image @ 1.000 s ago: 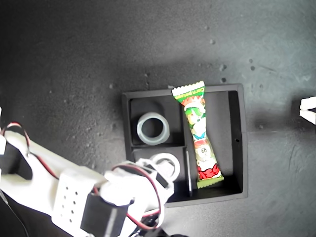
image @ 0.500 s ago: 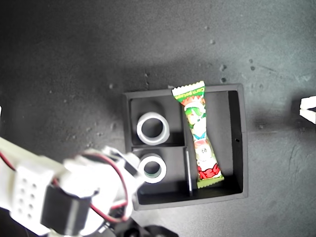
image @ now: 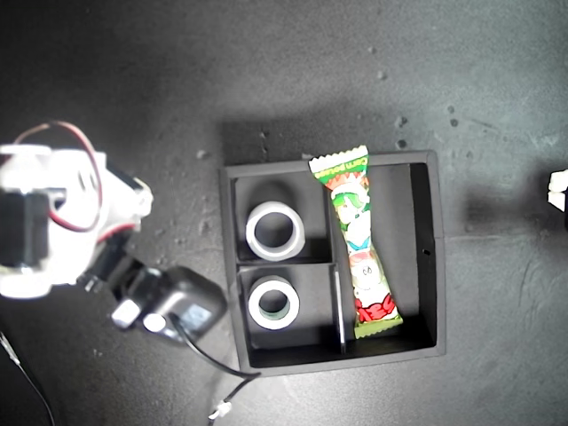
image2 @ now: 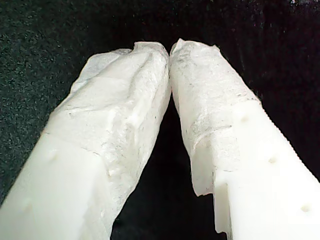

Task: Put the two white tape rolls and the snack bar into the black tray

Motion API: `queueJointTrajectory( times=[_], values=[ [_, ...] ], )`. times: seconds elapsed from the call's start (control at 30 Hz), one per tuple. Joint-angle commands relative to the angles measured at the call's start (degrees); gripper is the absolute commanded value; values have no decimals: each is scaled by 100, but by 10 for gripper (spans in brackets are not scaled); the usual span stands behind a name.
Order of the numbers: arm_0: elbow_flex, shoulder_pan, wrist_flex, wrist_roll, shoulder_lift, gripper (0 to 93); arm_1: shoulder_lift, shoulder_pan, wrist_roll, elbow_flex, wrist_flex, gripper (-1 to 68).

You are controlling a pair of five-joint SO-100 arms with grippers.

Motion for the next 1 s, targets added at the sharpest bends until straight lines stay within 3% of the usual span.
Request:
queueJointTrajectory(
  times=[0.0, 0.17, 0.6, 0.73, 0.8, 0.97],
  values=[
    [1257, 44, -659, -167, 1134, 0, 53, -114, 132, 62, 185, -4],
    [3480, 114, -1854, -185, 2672, 0, 53, -237, 185, 62, 202, -4],
    [5669, 422, -2786, -466, 4245, 0, 44, -378, 554, 62, 782, 0],
    [6513, 404, -2435, -369, 6319, 0, 44, -527, 545, 62, 861, 0],
    [6926, 352, -1556, -404, 7928, 0, 44, -554, 545, 62, 870, 0],
    [7093, 413, -1081, -536, 8297, 0, 44, -519, 536, 62, 888, 0]
  ],
)
